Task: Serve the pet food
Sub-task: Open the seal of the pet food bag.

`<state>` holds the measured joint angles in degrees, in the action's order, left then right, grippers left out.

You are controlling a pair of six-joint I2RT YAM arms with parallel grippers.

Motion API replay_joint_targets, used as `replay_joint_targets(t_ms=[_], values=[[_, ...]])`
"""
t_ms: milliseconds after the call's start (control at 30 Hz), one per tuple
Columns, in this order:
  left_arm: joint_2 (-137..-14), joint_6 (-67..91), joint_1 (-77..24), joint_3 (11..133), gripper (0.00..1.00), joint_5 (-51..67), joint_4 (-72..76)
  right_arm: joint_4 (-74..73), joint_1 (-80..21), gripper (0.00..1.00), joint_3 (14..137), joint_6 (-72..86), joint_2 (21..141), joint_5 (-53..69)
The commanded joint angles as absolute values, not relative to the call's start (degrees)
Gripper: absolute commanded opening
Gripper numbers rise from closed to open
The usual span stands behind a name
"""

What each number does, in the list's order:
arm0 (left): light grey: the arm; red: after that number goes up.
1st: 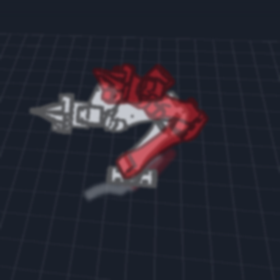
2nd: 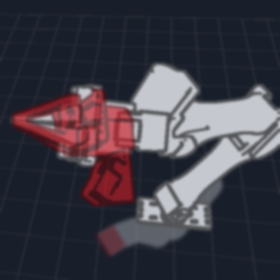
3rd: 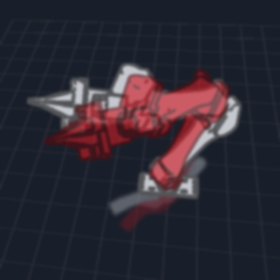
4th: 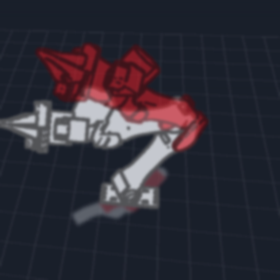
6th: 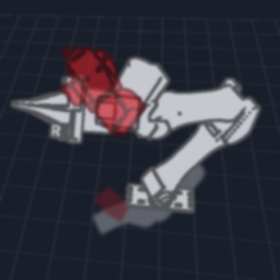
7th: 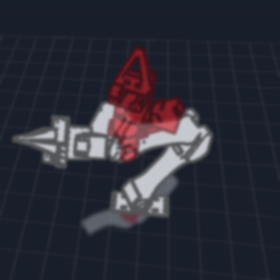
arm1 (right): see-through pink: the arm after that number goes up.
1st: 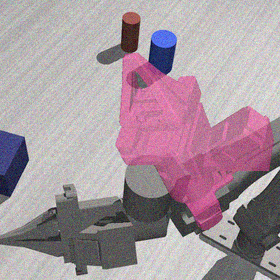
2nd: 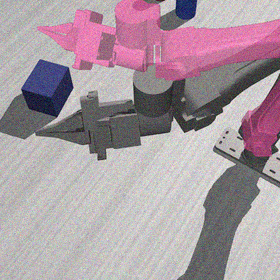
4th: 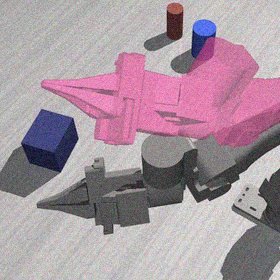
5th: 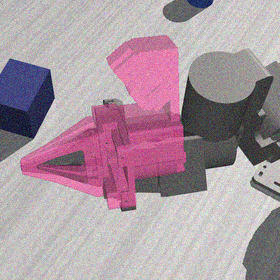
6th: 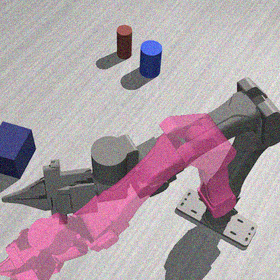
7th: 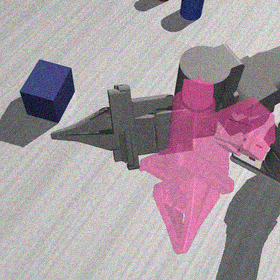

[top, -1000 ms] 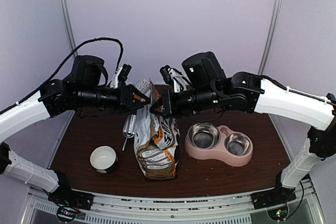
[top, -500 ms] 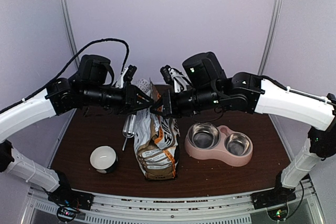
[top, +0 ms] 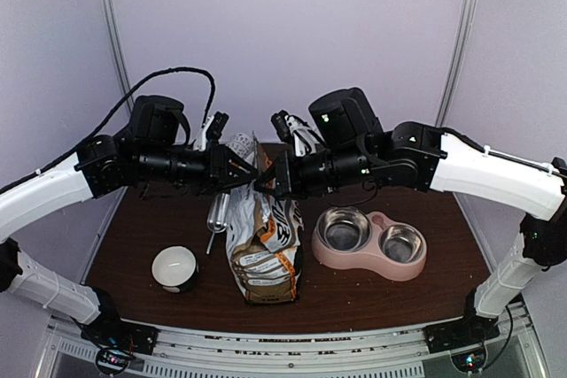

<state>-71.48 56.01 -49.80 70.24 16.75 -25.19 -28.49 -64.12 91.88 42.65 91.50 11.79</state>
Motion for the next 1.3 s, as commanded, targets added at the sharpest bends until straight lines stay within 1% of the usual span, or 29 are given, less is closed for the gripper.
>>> replay_joint_targets(t_ms=[0, 200, 400, 433, 733, 833, 967, 1133, 1267], values=[[-70.23, 56.29, -49.31, 68.82, 0.26, 17.14, -25.14, -27.82, -63.37, 0.00, 91.38, 42.78, 90.10, 11.25], [-70.90, 56.13, -49.31, 68.90, 0.26, 18.38, -25.14, -27.60, -63.38, 0.00, 91.50, 42.81, 90.32, 11.43], [-71.48, 55.91, -49.31, 68.97, 0.22, 19.75, -25.01, -27.36, -63.40, 0.00, 91.25, 42.82, 90.34, 11.38], [-71.77, 55.83, -49.31, 69.06, 0.19, 20.37, -24.45, -27.27, -63.37, 0.00, 91.23, 42.74, 90.34, 11.55], [-74.13, 55.33, -49.31, 70.13, 0.09, 23.45, -23.25, -26.98, -63.38, 0.00, 91.48, 41.85, 91.11, 12.13], [-74.31, 55.39, -49.31, 70.05, 0.00, 24.10, -22.40, -27.05, -63.37, 0.00, 91.63, 41.68, 91.42, 11.80], [-73.49, 54.97, -49.31, 69.92, 0.00, 23.28, -22.24, -29.89, -63.37, 0.00, 92.45, 41.25, 91.89, 7.83], [-72.10, 54.51, -49.35, 69.52, 0.00, 20.26, -23.84, -37.23, -63.37, 0.00, 95.00, 40.87, 93.12, 0.22], [-71.57, 54.16, -49.32, 69.43, 0.00, 19.60, -24.06, -39.40, -63.56, 0.00, 95.80, 40.96, 94.19, -1.44]])
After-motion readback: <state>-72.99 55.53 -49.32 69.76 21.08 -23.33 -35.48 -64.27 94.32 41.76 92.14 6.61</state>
